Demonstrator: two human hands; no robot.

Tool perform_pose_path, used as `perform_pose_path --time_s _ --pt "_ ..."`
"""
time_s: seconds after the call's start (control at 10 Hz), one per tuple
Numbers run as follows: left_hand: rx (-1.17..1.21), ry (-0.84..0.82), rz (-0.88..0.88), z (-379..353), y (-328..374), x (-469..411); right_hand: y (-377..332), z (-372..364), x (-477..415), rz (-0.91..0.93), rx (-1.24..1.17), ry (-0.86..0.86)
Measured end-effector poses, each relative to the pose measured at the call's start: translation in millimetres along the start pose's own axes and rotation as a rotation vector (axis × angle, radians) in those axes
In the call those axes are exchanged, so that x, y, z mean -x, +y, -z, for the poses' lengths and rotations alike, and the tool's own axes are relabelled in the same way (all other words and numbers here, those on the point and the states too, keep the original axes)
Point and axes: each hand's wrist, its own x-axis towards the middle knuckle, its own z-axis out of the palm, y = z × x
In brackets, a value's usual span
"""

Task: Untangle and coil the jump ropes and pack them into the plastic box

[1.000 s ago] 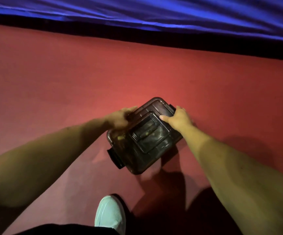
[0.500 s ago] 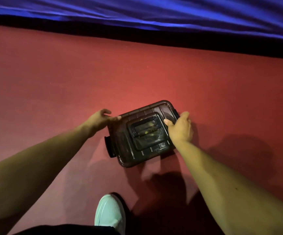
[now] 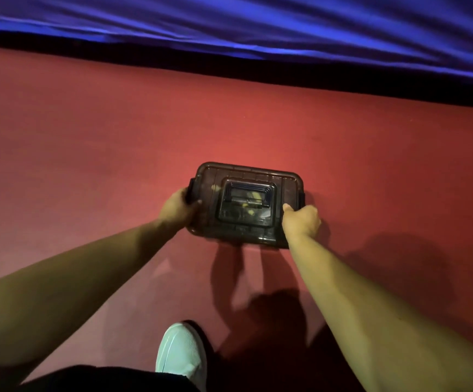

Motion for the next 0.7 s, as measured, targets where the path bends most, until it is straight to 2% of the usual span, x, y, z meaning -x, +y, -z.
perform_pose_path --time_s 0.2,0.5,0.6,0.7 --pt "-0.181 0.126 -0.014 -3 23 -23 -11 -5 -15 0.092 0.031 -0.042" --pt "-0.368 0.055 -0.017 -6 45 -46 -23 1 -48 0.134 0.161 -0.163" --pt "-0.425 0.088 -0.034 -5 75 -61 -39 7 -70 0.17 0.218 -0.219" --pt "-0.424 0.006 -0.02 0 124 -65 -69 28 -83 0.198 0.255 -0.228"
